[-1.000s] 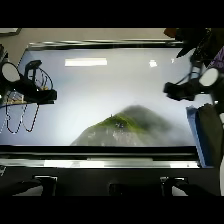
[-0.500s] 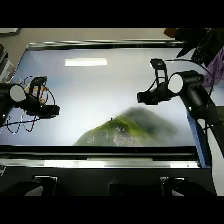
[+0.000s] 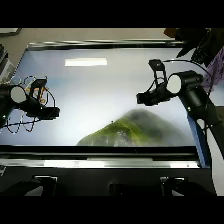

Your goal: Fold the clothes and pants, and hang the long-sleeved shirts on hangers.

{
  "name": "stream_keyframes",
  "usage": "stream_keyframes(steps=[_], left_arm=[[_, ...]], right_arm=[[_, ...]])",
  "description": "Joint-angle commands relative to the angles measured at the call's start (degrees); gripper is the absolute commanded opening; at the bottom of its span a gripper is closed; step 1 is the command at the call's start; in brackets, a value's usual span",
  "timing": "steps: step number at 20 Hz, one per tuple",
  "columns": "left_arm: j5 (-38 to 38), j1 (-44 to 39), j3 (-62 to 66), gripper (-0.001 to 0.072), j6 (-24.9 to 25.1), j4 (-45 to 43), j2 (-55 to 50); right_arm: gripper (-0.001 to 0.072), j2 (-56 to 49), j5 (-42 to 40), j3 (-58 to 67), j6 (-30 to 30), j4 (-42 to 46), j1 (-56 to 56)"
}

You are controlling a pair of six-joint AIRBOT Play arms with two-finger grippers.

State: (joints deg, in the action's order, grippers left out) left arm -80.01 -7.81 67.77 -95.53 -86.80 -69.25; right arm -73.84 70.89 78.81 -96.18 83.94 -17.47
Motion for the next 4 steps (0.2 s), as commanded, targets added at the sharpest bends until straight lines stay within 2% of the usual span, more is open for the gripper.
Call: stream_keyframes(steps=[1, 4], left_arm=[[-0.1, 0.0, 0.0, 0.0017, 0.0, 0.0, 0.0], [-0.1, 0.0, 0.0, 0.0017, 0.0, 0.0, 0.0]], right_arm=[[0.0029, 0.0, 0.1, 0.0, 0.0, -0.1, 0.0], [0.0029, 0.0, 0.1, 0.0, 0.0, -0.1, 0.0]])
